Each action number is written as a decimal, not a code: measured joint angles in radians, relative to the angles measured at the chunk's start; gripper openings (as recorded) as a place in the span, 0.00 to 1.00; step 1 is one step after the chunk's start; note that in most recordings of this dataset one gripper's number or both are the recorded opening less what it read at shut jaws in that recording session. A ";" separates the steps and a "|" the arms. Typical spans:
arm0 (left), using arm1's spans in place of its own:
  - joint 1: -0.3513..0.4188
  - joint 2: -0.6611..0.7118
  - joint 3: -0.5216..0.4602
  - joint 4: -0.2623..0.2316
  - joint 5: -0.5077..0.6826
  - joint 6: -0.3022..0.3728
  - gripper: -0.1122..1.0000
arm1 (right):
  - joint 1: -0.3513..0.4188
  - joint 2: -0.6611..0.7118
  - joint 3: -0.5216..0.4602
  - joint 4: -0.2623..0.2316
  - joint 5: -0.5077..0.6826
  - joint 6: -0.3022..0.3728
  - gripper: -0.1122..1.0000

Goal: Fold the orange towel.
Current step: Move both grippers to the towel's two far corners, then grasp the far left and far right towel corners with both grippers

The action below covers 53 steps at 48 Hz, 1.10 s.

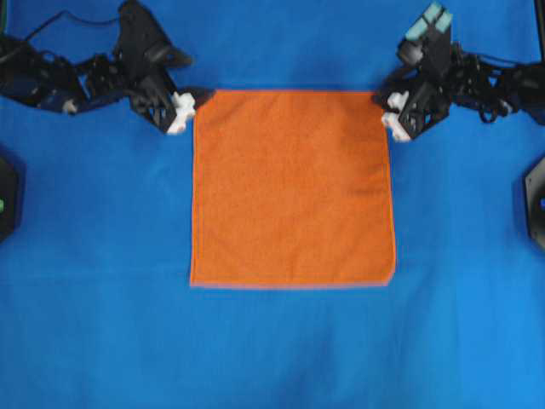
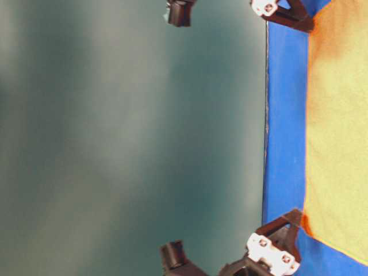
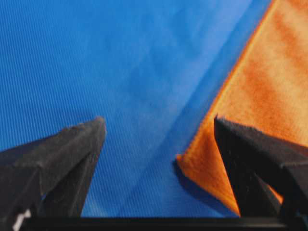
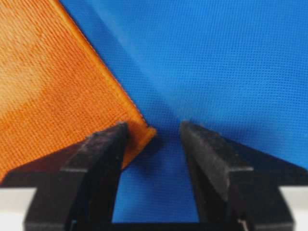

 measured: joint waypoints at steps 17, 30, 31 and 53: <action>-0.011 0.032 -0.023 0.000 0.061 0.041 0.38 | 0.003 0.032 -0.026 -0.002 -0.003 0.005 0.11; -0.032 0.032 -0.028 0.002 0.071 0.075 0.10 | 0.012 0.014 -0.011 0.021 0.012 0.012 0.11; -0.032 0.032 -0.029 0.002 0.071 0.078 0.10 | 0.012 0.011 -0.009 0.025 0.012 0.014 0.11; -0.031 -0.012 -0.074 0.002 0.160 0.117 0.10 | 0.020 -0.063 0.025 0.051 0.025 0.009 0.11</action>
